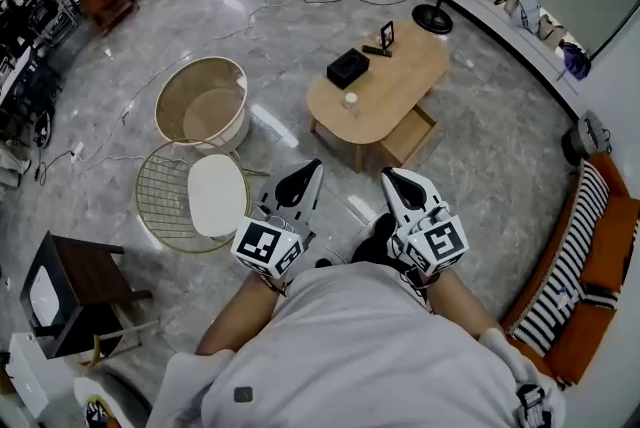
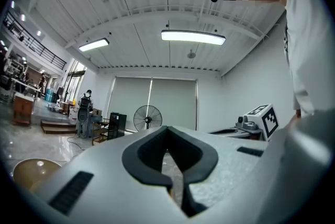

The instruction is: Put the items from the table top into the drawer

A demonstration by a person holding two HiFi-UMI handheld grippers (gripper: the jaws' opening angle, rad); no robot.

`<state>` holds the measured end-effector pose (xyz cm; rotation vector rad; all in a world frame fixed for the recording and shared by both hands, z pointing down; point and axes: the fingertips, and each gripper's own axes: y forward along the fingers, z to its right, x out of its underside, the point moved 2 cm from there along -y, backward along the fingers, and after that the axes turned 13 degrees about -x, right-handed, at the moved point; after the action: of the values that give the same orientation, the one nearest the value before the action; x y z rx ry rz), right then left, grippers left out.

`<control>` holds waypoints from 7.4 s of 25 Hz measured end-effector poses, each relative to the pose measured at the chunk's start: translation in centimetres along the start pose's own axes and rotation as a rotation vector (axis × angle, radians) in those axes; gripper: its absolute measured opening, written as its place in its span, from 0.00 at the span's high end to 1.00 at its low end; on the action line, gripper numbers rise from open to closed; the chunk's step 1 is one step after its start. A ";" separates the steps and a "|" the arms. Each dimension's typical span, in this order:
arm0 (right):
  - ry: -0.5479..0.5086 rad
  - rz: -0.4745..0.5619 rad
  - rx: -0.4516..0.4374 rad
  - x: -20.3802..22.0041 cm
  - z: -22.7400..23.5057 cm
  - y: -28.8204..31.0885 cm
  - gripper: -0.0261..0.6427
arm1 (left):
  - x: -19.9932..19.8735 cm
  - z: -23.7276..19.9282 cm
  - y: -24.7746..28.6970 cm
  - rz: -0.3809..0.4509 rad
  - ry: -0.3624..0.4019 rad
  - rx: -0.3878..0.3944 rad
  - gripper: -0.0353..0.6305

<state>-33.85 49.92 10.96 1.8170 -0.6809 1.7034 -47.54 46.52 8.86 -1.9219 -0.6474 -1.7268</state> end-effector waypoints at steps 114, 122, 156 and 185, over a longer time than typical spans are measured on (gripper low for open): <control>0.241 -0.818 -0.205 69.7 47.4 35.8 0.55 | 59.6 -26.6 55.3 -0.748 -0.055 0.107 0.93; 0.226 -0.831 -0.181 68.9 47.1 34.9 0.55 | 59.4 -26.1 55.2 -0.767 -0.060 0.137 0.93; 0.477 -0.828 0.165 74.6 57.3 3.8 0.55 | 65.6 2.9 67.3 -0.834 0.028 0.448 0.93; 0.534 -0.889 0.179 78.0 56.5 1.4 0.55 | 67.0 4.8 65.4 -0.875 0.034 0.444 0.93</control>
<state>10.95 10.20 86.37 1.3327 0.4619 1.5021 3.69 0.93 72.85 -1.3571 -1.8752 -1.8237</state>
